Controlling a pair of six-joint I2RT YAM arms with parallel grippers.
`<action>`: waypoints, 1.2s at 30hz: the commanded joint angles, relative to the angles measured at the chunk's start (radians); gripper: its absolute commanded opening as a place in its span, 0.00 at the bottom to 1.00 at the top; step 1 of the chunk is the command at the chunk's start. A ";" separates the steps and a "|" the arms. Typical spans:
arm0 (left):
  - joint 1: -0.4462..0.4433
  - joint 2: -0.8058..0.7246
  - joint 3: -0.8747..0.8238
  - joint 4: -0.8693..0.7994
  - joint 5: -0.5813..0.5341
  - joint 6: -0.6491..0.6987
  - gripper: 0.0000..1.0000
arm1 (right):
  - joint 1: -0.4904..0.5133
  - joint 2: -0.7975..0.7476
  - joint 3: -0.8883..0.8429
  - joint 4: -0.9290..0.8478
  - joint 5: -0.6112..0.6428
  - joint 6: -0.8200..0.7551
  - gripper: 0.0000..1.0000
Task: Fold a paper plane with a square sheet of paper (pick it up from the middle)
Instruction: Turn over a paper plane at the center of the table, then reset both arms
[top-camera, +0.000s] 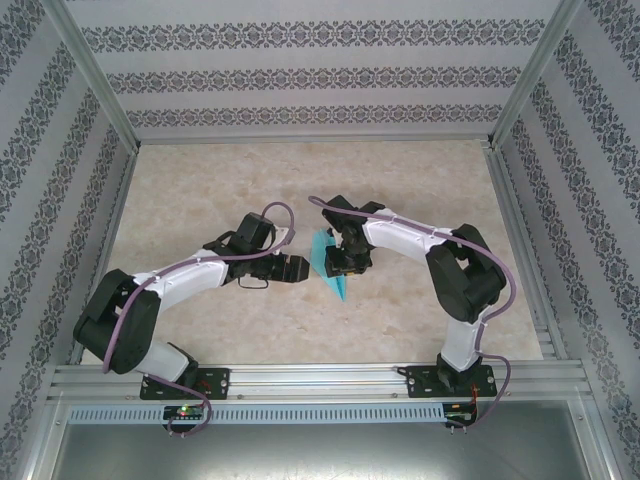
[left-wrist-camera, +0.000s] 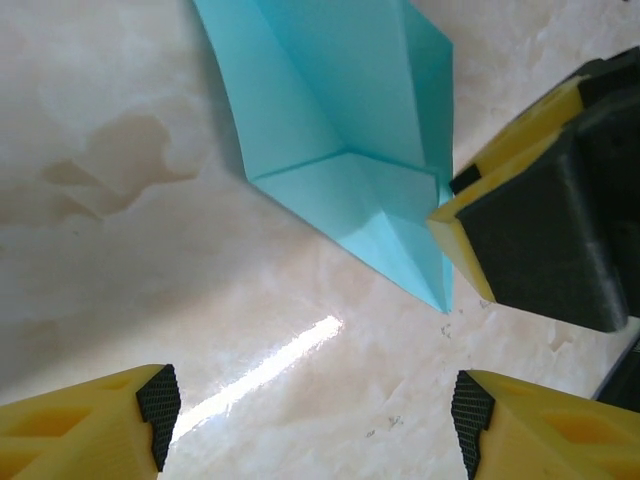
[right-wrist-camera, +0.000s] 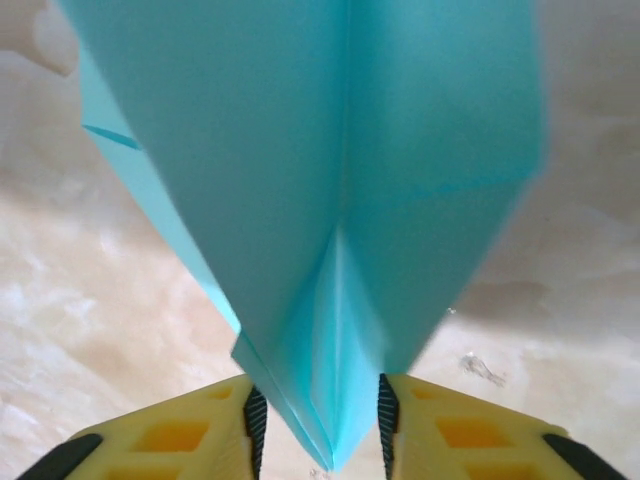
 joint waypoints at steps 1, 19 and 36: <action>0.010 -0.038 0.089 -0.161 -0.127 0.096 0.76 | 0.003 -0.092 0.037 -0.059 0.035 -0.026 0.41; 0.128 -0.076 0.099 -0.037 -0.738 0.242 1.00 | -0.268 -0.489 -0.310 0.403 0.041 -0.240 0.62; 0.497 0.035 -0.139 0.500 -0.658 0.350 1.00 | -0.586 -0.583 -0.675 0.999 0.231 -0.398 0.88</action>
